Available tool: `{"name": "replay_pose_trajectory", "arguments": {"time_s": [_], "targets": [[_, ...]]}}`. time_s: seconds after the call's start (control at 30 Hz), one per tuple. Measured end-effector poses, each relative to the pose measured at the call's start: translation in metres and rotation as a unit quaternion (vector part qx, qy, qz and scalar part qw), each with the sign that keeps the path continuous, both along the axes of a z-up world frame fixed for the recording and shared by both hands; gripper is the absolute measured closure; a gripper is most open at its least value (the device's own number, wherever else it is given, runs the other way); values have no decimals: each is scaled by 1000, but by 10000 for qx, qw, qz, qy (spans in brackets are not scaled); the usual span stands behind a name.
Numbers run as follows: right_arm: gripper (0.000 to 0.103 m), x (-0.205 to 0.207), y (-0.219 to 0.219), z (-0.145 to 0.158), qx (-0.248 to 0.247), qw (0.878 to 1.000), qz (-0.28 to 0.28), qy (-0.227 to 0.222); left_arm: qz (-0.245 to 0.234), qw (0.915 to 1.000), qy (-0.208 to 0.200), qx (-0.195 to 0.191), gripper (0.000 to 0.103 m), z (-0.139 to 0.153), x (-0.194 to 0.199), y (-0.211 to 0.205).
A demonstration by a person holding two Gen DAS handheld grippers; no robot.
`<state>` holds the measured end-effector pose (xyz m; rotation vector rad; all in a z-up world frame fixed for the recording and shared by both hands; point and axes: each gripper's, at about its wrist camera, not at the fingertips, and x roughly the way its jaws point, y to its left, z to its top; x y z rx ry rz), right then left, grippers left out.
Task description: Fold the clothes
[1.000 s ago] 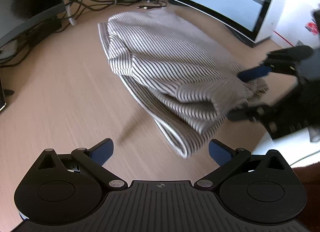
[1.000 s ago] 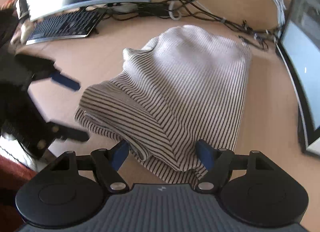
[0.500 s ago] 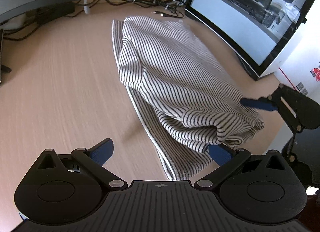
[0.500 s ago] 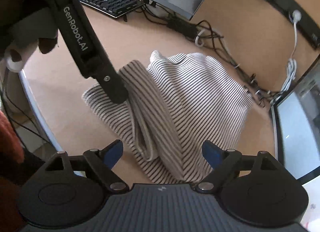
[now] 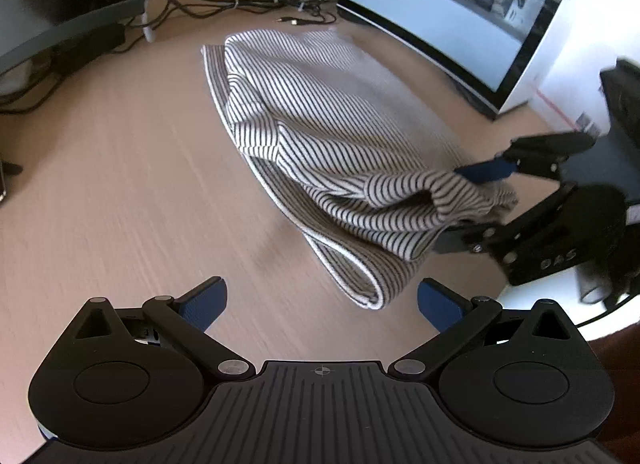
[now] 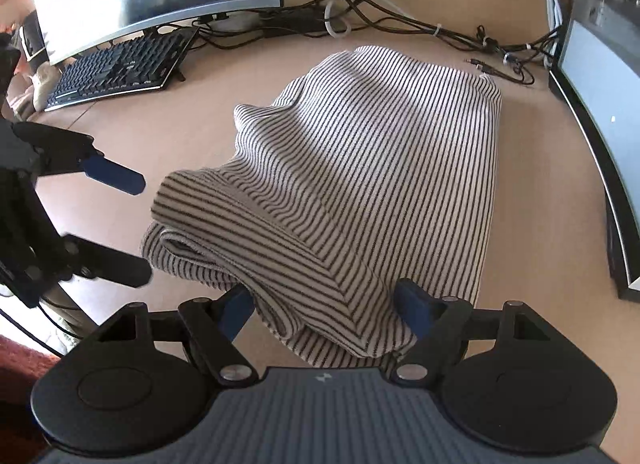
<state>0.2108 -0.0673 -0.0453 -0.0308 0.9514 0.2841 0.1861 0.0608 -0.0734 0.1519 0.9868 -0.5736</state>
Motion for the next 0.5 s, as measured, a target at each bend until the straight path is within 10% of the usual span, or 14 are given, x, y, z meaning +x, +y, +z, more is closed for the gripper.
{"name": "replay_pose_trajectory", "arguments": {"time_s": [0.3, 0.5], "targets": [[25, 2, 9, 4, -293, 9993, 163, -162, -28, 9980, -301, 556, 0, -11, 8, -24], [19, -28, 35, 9, -1422, 9817, 806, -976, 501, 9986, 88, -109, 0, -4, 27, -12]]}}
